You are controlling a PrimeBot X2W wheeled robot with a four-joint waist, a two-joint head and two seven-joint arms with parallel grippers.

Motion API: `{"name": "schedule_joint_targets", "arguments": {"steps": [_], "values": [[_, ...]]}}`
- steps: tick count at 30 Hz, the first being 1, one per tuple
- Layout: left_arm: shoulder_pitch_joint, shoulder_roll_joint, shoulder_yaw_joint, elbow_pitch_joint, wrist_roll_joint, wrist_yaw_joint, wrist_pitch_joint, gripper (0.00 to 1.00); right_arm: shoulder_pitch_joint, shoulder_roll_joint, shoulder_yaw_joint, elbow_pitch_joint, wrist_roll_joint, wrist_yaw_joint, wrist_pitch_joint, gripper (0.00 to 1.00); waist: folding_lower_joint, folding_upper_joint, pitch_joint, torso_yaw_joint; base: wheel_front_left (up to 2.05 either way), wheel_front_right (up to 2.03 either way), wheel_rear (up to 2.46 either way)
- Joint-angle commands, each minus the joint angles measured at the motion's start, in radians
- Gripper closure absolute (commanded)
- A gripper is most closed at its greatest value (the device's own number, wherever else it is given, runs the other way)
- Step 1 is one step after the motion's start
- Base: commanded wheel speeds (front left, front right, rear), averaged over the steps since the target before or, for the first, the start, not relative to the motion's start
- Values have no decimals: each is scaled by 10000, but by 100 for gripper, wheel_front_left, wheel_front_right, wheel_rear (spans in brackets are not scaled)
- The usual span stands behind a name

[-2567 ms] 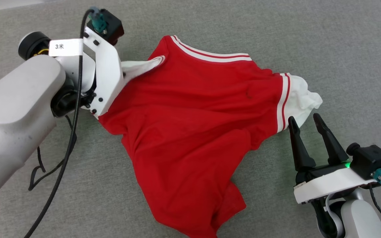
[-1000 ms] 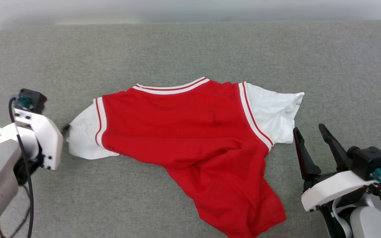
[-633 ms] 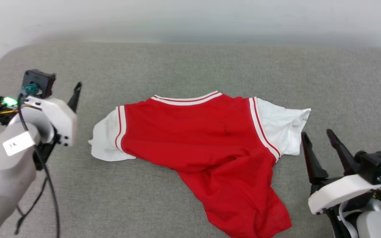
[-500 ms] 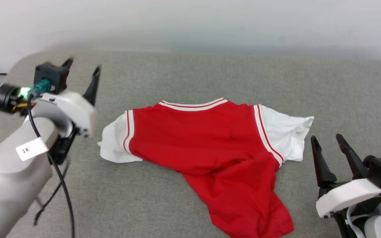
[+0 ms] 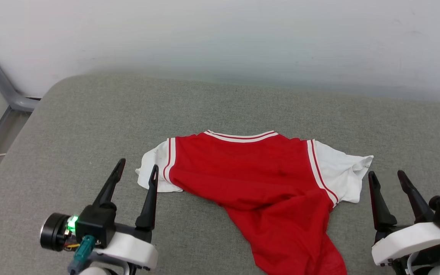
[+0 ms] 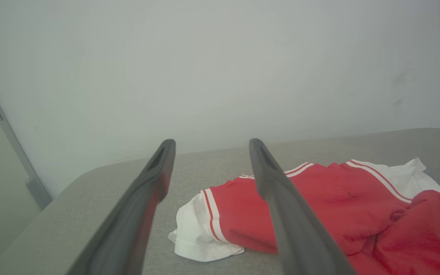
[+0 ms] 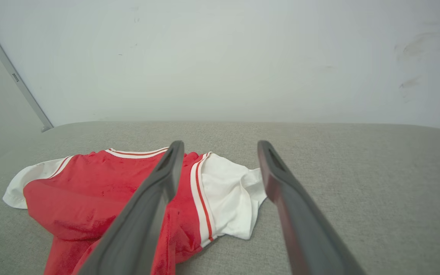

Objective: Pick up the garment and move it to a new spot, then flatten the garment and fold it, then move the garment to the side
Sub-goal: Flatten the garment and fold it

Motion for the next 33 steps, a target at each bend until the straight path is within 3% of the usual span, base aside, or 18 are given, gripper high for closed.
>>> {"name": "schedule_joint_targets", "arguments": {"steps": [1,6,10,15,23,28,33], "values": [[363,-210,229,-43,226,-83,-24,0,138,87,19,52,123,-7,-85,0,1,0,-45,-18,0,0,0],[1272,-1080,906,-15,1070,-426,-24,0,212,195,89,217,239,-7,-275,0,1,0,-93,-143,0,0,0],[1661,-1735,1350,291,1233,-1089,-24,0,233,274,161,365,271,-7,-437,0,1,0,-67,-223,0,0,0],[1737,-2299,1823,762,1033,-2273,-25,0,81,306,246,512,332,-7,-483,0,1,0,1,-310,0,0,0],[1732,-2901,2866,1052,1484,-3159,-25,0,-128,341,173,558,389,-7,-199,0,1,0,174,-386,0,0,0],[1541,-3181,3131,1032,2025,-3435,-25,0,-721,42,68,477,104,-7,1481,0,1,0,498,-287,0,0,0],[1262,-3471,3308,1027,2376,-3706,-25,0,-1802,-848,415,324,130,-5,4987,0,1,0,1033,-51,0,0,0]]}}
